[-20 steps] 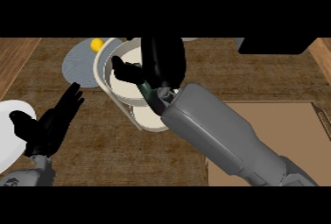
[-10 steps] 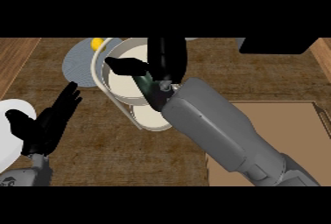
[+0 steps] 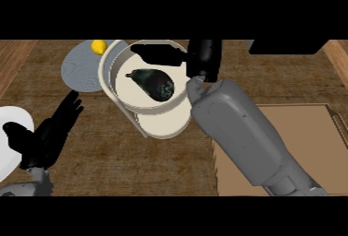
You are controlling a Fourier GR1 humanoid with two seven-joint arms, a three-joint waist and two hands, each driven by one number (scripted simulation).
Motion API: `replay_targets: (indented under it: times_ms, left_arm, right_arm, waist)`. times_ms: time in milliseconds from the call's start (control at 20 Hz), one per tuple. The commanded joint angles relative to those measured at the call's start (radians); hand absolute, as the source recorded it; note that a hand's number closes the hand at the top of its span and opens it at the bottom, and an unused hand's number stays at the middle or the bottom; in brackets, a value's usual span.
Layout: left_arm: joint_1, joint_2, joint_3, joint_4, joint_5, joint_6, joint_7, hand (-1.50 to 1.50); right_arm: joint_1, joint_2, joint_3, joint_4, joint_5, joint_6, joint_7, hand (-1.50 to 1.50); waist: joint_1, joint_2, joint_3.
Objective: Pick the eggplant from the tray and place it in the tiered basket
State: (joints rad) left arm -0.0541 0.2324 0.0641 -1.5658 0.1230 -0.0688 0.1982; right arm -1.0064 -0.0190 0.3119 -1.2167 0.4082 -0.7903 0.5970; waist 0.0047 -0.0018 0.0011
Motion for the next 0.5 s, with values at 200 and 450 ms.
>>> replay_targets:
  times_ms: [200,450]
  left_arm:
    - [-0.016,-0.008,0.006,0.028,-0.008,0.003,0.017,0.00]
    - [0.000,0.002,0.023,0.003,-0.004,0.004,0.025,0.00]
  right_arm:
    - [0.149,-0.127,-0.133,-0.261,0.004,-0.012,0.037,-1.50]
    - [0.290,-0.311,-0.275,-0.437,-0.109,0.114,0.066,-1.50]
  waist:
    - [-0.025,-0.004,-0.001]
    - [-0.029,-0.005,0.000]
